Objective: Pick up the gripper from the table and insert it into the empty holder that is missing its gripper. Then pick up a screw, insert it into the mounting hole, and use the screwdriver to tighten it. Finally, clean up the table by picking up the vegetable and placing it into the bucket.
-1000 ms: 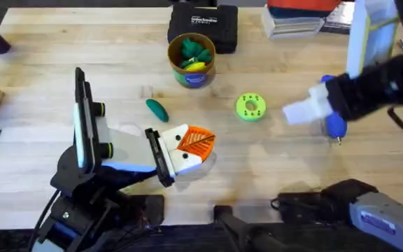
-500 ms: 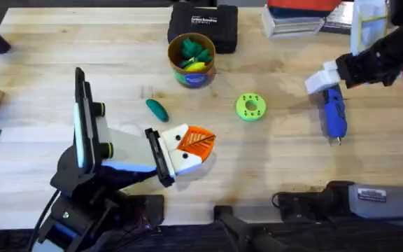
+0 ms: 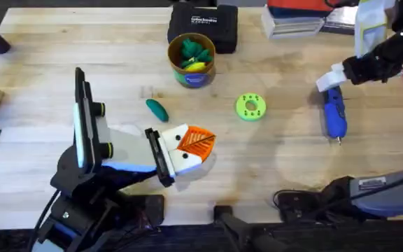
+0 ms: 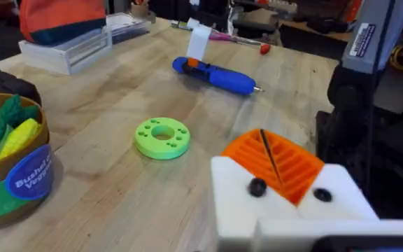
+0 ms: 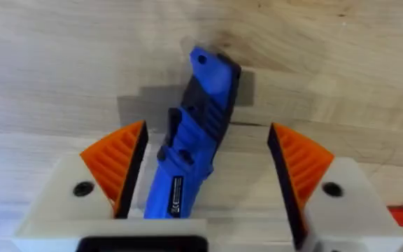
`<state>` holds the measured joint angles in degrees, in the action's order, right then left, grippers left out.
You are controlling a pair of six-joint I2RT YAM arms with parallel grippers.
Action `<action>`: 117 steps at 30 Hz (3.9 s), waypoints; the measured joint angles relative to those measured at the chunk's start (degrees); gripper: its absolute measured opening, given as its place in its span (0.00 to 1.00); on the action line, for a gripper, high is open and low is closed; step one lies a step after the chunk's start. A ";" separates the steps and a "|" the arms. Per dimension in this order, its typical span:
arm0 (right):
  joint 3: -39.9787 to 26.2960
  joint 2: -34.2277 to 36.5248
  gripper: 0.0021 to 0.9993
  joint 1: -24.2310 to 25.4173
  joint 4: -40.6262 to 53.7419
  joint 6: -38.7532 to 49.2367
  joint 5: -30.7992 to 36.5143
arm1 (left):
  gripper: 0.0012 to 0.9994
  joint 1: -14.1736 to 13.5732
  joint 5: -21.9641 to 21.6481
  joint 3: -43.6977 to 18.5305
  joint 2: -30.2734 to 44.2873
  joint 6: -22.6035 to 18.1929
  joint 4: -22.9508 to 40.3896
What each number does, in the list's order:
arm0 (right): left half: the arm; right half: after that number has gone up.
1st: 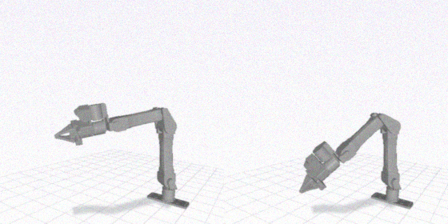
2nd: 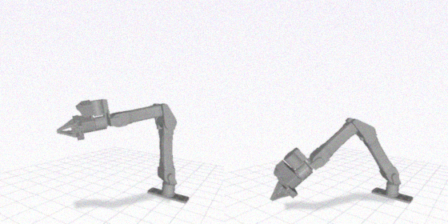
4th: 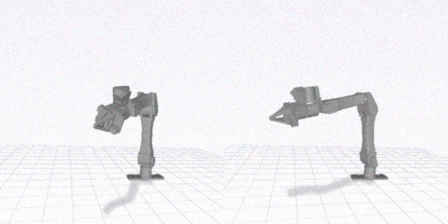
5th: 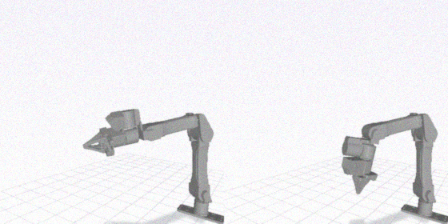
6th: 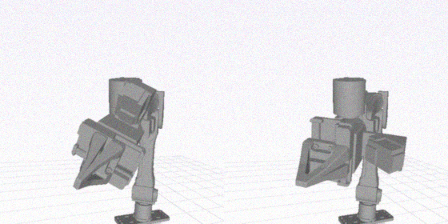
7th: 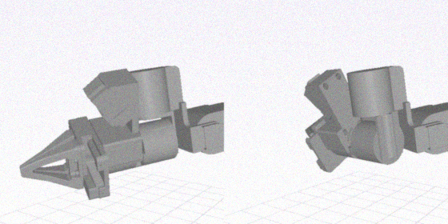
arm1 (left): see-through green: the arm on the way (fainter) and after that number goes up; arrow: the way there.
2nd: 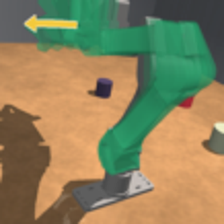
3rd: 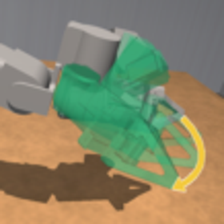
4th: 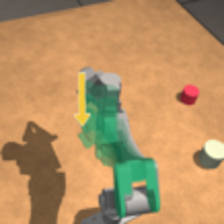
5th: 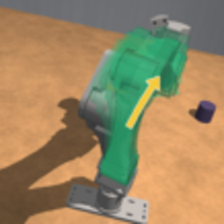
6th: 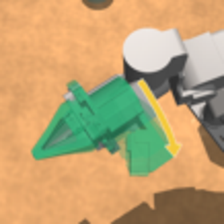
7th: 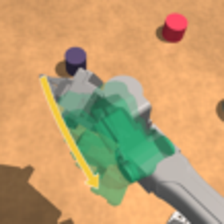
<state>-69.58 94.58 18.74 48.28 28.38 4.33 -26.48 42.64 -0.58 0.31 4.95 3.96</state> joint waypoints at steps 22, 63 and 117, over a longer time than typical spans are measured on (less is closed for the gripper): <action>-0.35 9.80 0.92 0.16 -2.42 1.25 -1.21 | 0.01 0.00 0.01 0.00 0.01 0.00 -0.01; -2.70 5.87 0.03 0.17 -0.83 -3.58 -1.17 | 0.01 0.00 -0.01 0.00 0.00 -0.02 -0.01; 29.99 -60.07 0.03 -59.13 -47.28 -39.42 -3.12 | 0.01 0.00 0.01 0.00 0.01 -0.04 0.01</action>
<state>-39.59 34.51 -40.39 1.00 -11.04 1.21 -26.48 42.65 -0.58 0.32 4.91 3.97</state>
